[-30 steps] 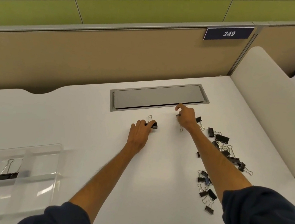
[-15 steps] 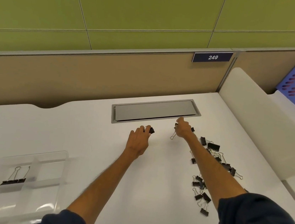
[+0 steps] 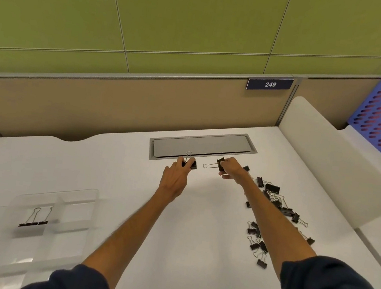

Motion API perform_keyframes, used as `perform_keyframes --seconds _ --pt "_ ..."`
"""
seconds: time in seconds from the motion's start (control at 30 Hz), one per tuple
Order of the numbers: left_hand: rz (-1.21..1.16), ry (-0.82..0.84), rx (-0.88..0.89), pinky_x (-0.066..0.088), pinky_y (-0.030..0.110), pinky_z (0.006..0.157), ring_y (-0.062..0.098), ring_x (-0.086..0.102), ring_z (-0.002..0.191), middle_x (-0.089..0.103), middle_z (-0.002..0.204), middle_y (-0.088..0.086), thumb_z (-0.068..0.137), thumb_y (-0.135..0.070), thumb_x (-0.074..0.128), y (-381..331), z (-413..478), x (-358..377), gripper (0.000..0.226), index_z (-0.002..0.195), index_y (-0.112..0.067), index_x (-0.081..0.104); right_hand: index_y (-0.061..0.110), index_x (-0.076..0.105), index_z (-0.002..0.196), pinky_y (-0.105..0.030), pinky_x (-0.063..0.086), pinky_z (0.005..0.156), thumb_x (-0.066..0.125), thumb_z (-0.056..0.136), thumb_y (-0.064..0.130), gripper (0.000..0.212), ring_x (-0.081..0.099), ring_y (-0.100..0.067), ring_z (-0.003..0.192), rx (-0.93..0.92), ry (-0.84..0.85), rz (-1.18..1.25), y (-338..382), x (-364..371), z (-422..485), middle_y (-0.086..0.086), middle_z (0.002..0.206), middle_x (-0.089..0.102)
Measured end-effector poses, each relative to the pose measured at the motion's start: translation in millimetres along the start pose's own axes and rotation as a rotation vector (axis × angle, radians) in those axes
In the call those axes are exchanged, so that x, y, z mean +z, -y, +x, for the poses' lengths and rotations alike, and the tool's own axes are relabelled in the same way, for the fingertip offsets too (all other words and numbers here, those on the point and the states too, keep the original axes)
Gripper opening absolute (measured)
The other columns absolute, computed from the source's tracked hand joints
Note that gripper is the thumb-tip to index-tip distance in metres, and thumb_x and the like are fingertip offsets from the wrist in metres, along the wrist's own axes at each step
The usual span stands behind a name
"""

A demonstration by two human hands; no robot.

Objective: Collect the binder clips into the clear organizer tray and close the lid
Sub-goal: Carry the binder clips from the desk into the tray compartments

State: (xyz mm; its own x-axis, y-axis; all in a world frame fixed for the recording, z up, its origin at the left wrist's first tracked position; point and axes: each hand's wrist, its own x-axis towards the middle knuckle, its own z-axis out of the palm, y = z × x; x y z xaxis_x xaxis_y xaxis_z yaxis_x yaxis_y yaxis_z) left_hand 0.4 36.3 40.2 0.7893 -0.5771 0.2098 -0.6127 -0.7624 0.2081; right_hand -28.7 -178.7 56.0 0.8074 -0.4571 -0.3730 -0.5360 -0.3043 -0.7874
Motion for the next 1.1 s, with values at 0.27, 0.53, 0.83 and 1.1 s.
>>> perform_keyframes --seconds 0.27,0.53,0.83,1.1 --pt "0.005 -0.003 0.031 0.044 0.038 0.066 0.027 0.052 0.079 0.048 0.114 0.010 0.094 -0.005 0.047 15 -21 -20 0.044 0.131 -0.025 0.035 0.004 0.059 0.105 -0.040 0.059 0.079 0.072 0.085 0.006 0.023 0.071 -0.033 0.090 -0.107 0.072 0.232 10 20 -26 -0.021 0.103 0.068" --pt "0.035 -0.027 -0.035 0.035 0.035 0.060 0.028 0.049 0.073 0.047 0.114 0.010 0.092 -0.001 0.045 72 -53 -50 0.050 0.134 -0.025 0.035 0.010 0.061 0.092 -0.032 0.050 0.071 0.083 0.074 0.017 0.030 0.064 -0.018 0.086 -0.256 0.142 0.129 44 78 -41 -0.006 0.102 0.070" --pt "0.046 -0.015 -0.163 0.036 0.032 0.054 0.025 0.044 0.051 0.044 0.111 0.010 0.094 0.000 0.042 175 -97 -84 0.047 0.132 -0.027 0.037 0.014 0.060 0.085 -0.032 0.051 0.070 0.090 0.060 0.006 0.040 0.060 -0.019 0.077 -0.457 0.158 0.020 117 177 -62 -0.010 0.095 0.068" --pt "0.072 -0.014 -0.282 0.043 0.033 0.066 0.024 0.053 0.073 0.053 0.108 0.008 0.100 -0.016 0.043 262 -149 -111 0.029 0.127 -0.026 0.046 0.013 0.061 0.082 -0.027 0.046 0.064 0.092 0.057 0.008 0.041 0.055 -0.015 0.067 -0.565 0.305 -0.096 161 278 -79 -0.003 0.088 0.067"
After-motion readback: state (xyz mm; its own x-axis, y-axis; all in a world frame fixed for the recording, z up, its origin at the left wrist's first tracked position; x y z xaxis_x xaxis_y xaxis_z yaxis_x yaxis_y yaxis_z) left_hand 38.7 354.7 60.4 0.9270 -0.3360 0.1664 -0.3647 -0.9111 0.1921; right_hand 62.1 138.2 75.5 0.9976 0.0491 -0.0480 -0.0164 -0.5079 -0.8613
